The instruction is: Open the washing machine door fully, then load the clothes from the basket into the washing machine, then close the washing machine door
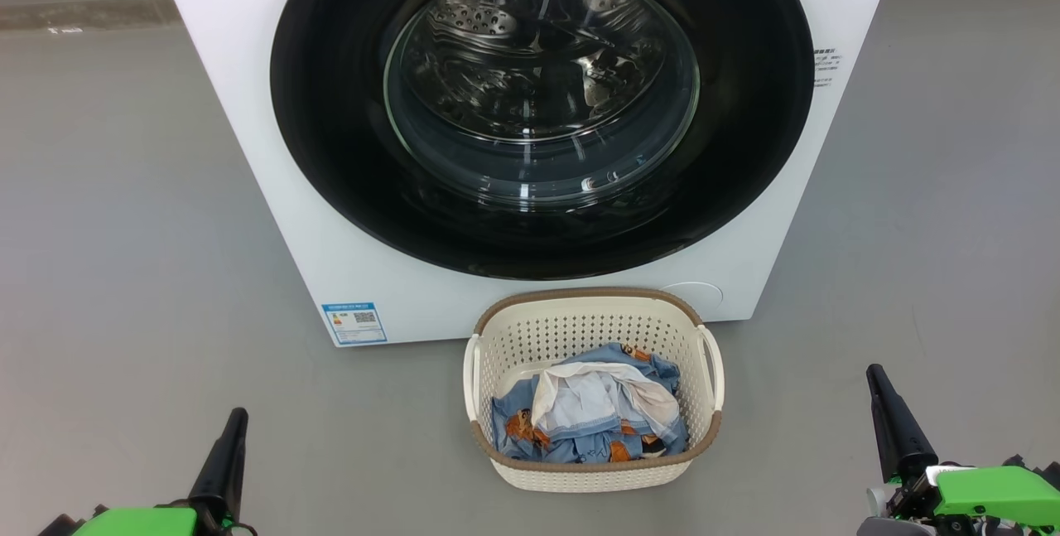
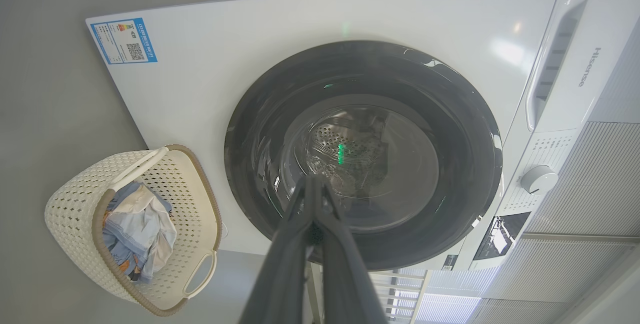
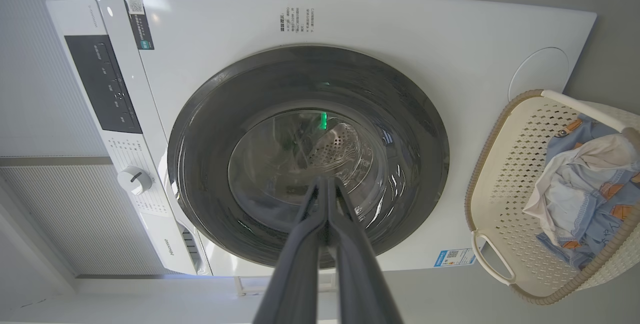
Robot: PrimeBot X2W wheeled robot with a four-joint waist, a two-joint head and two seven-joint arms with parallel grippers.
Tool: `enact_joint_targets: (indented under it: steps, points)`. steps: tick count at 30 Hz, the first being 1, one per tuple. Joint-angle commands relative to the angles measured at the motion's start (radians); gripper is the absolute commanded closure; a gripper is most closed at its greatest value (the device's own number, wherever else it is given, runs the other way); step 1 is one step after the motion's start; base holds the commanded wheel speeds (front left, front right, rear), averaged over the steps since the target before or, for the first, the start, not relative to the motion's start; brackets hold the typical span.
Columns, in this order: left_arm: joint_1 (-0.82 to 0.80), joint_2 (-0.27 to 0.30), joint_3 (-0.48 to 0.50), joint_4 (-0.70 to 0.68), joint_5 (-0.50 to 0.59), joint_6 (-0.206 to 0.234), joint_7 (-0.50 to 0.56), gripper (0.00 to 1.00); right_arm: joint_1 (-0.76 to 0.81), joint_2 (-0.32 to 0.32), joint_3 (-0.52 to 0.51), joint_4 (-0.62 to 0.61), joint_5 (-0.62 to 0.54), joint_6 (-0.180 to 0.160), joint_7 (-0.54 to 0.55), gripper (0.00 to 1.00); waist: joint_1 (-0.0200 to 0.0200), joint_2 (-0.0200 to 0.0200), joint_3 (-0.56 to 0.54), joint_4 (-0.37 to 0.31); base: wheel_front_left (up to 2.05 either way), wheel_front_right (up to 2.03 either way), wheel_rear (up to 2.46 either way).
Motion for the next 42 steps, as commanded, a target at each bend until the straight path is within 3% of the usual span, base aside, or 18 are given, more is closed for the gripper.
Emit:
enact_joint_targets:
  steps: [1,42]
  points:
    - [-0.044,0.011,0.035,-0.024,0.015,-0.003,0.006,1.00,-0.042,-0.004,0.023,-0.024,-0.012,0.002,0.008,1.00,0.0000,0.0000,0.000,0.000,0.00,0.00,0.00]
    - [-0.044,0.010,0.036,-0.024,0.016,-0.003,0.007,1.00,-0.042,-0.004,0.023,-0.024,-0.012,0.002,0.008,1.00,0.0000,0.0000,0.000,0.000,0.00,0.00,0.00]
